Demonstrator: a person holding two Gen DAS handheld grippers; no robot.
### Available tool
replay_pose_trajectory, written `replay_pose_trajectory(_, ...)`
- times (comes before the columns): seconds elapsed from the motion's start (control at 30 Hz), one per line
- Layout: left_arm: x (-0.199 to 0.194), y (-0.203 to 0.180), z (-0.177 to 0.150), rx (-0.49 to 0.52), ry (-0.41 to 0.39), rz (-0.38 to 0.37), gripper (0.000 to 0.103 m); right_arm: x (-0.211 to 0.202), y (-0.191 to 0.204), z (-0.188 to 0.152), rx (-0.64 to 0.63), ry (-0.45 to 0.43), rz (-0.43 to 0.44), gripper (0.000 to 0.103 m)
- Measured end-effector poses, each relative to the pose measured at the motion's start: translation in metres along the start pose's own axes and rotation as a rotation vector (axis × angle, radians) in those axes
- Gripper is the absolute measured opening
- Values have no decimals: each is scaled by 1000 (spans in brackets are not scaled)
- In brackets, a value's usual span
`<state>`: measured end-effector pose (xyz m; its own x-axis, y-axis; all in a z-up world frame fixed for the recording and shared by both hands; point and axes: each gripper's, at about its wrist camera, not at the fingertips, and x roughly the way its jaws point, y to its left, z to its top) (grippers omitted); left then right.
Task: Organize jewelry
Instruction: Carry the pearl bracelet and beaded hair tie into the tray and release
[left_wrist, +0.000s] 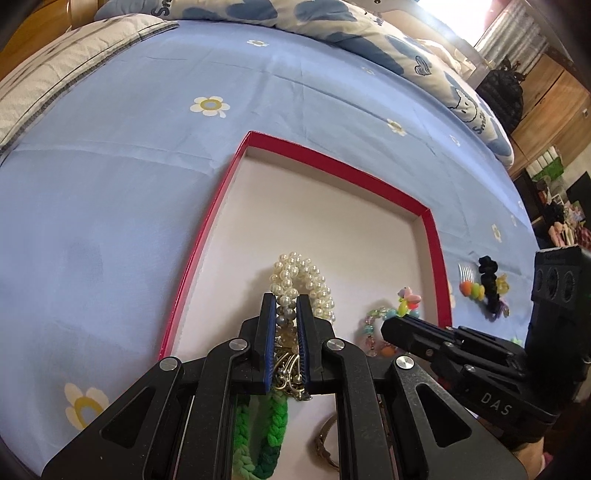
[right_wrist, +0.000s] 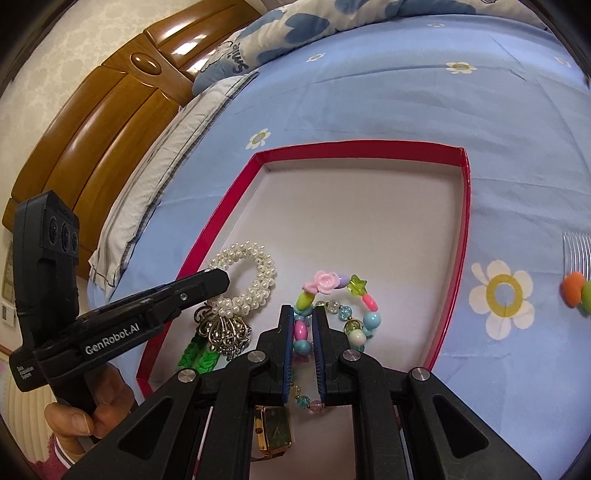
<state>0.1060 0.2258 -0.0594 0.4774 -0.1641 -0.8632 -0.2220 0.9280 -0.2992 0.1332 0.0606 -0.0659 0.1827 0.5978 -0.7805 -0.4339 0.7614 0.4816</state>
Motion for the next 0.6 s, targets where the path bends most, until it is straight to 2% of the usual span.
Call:
replay_pose_trajectory(0.17, 0, 0, -1, 5, 1, 22, 10, 0, 1, 0, 0, -2, 4, 11)
replay_pose_trajectory(0.43, -2, 2, -2, 0, 6, 40, 16, -1, -1, 0, 11, -14, 5, 13)
replay_pose_trajectory(0.53, -3, 2, -1, -3, 5, 43, 24, -3, -2, 0, 16, -19, 5, 22)
replay_pose_trajectory(0.6, -6, 1, -1, -3, -1, 44, 25, -3, -3, 0, 22, -18, 7, 27)
